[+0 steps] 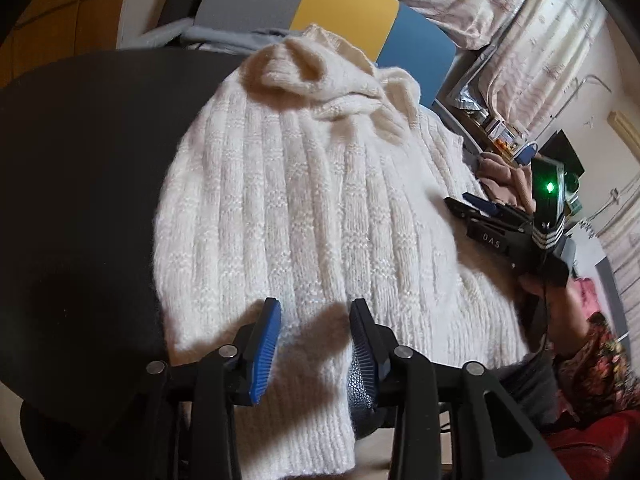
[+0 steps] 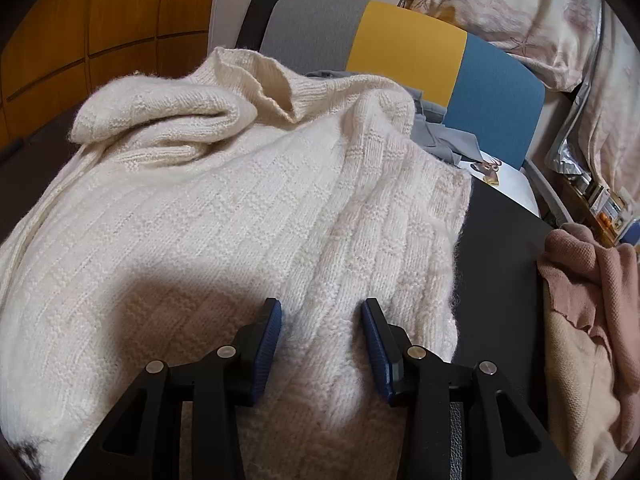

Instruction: Fold clothes

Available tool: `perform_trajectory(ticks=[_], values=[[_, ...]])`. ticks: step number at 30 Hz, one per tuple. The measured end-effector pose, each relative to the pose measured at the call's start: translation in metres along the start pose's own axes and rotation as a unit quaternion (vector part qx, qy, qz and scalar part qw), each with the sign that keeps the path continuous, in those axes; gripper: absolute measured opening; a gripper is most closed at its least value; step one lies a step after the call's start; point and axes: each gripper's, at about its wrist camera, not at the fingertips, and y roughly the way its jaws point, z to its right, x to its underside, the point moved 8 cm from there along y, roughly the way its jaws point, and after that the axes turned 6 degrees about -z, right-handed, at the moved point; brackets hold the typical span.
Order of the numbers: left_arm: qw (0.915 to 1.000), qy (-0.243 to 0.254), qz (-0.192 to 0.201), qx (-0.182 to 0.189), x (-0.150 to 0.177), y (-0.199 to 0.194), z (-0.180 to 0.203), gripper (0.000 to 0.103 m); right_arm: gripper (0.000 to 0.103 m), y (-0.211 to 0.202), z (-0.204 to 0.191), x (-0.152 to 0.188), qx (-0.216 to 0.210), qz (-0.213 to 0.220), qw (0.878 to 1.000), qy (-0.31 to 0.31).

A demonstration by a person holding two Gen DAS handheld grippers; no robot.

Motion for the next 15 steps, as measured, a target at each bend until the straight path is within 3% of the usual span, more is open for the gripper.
perform_trajectory(ticks=[5,8,10,11,13,15], values=[[0.9939,0.088,0.013,-0.064,0.007,0.007,0.019,0.058,0.043,0.0,0.001,0.0,0.001,0.001,1.0,-0.001],[0.9898,0.114,0.02,-0.084,0.01,0.007,0.024,0.057,0.043,0.0,0.001,0.0,0.003,0.001,1.0,-0.003],[0.9933,0.09,0.02,-0.069,0.006,0.002,0.017,0.035,0.043,-0.001,0.001,0.0,0.004,0.002,1.0,-0.004],[0.9952,0.075,0.019,-0.059,0.002,-0.001,0.013,0.011,0.043,-0.001,0.002,0.0,0.004,0.002,1.0,-0.004],[0.9976,0.049,0.02,-0.046,-0.006,-0.009,0.001,0.007,0.043,0.0,0.002,0.0,0.003,0.002,1.0,-0.003],[0.9969,0.044,0.028,-0.059,-0.014,-0.02,-0.01,0.006,0.043,0.0,0.002,-0.001,0.004,0.003,1.0,-0.003]])
